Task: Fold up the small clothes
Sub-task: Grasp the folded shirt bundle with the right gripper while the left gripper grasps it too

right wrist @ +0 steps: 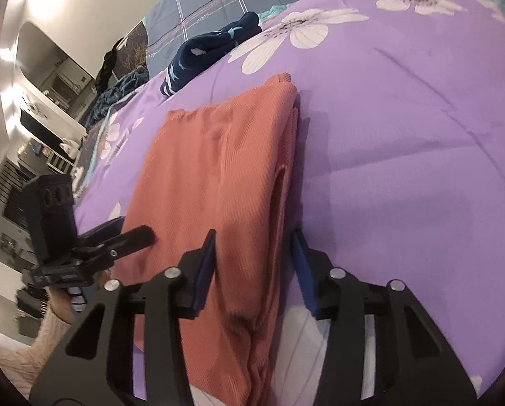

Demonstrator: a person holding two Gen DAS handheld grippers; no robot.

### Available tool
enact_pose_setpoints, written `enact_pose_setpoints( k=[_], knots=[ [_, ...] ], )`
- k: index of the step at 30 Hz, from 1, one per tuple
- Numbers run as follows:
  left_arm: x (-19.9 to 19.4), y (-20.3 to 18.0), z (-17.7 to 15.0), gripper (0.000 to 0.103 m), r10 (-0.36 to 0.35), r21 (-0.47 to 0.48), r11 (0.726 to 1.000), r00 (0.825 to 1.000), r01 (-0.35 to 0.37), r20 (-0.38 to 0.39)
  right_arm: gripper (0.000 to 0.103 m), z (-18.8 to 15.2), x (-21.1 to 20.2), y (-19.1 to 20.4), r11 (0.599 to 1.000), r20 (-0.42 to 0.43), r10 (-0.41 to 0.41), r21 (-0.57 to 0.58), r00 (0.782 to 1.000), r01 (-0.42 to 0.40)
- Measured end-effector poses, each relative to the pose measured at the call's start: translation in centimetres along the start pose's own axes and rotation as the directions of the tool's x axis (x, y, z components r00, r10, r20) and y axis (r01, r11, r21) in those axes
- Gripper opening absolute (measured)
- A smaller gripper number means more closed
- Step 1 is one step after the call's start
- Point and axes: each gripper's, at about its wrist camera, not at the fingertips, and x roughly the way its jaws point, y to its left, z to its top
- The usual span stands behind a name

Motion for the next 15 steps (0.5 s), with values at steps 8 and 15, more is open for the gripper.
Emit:
enact_pose_setpoints(
  k=[8,15],
  knots=[
    [0.3,0.2,0.3,0.1,-0.058,0.019,0.998,0.998,0.059,-0.006,0.042,0.1,0.8,0.3,1.0,0.001,0.005,-0.015,1.0,-0.004],
    [1.1,-1.3,0.6,0.1,0.007,0.083,0.997,1.0,-0.005,-0.021,0.042,0.4,1.2,0.2,1.0,-0.003,0.022,-0.007,1.0,-0.023]
  ],
)
